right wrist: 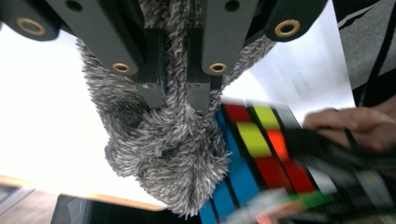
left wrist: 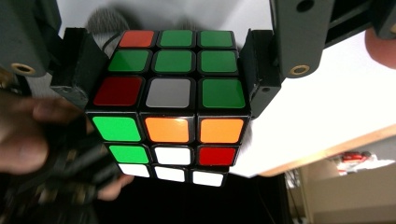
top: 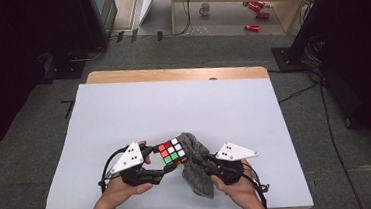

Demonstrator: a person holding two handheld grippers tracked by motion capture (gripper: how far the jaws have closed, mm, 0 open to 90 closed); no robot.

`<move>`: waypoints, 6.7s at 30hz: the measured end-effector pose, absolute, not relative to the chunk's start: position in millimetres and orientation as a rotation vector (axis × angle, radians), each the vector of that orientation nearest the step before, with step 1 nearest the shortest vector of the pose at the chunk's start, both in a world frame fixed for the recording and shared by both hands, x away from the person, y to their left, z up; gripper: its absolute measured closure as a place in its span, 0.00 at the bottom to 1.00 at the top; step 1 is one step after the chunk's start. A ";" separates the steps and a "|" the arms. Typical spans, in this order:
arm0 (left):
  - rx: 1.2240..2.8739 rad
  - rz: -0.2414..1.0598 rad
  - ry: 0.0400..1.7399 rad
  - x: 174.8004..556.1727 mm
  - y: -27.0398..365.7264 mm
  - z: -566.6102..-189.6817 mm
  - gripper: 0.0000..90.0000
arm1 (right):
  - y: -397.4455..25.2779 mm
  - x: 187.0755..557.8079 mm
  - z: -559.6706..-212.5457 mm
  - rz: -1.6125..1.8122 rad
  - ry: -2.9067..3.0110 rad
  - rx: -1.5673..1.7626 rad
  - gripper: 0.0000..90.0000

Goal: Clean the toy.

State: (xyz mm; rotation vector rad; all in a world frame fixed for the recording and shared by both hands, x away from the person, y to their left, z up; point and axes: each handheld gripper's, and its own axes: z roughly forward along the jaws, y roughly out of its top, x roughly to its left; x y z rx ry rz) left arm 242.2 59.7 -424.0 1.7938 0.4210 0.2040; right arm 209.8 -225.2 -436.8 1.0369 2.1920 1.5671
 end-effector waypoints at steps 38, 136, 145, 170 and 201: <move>1.694 0.184 0.486 244.6 65.0 -421.7 0.39 | -201.2 197.2 -446.5 1.723 2.063 1.041 0.92; 1.708 0.197 0.652 241.2 40.3 -420.1 0.39 | -178.0 189.2 -441.0 1.509 1.945 0.969 0.22; 1.716 0.175 0.672 239.2 34.2 -421.0 0.39 | -177.2 190.8 -440.7 1.507 1.910 0.984 0.29; 1.678 0.070 0.712 242.2 34.0 -422.7 0.37 | -175.0 187.1 -441.2 1.481 1.884 0.920 0.39; 1.675 0.126 0.751 239.5 33.9 -418.8 0.38 | -168.1 183.6 -446.8 1.417 1.895 0.936 0.38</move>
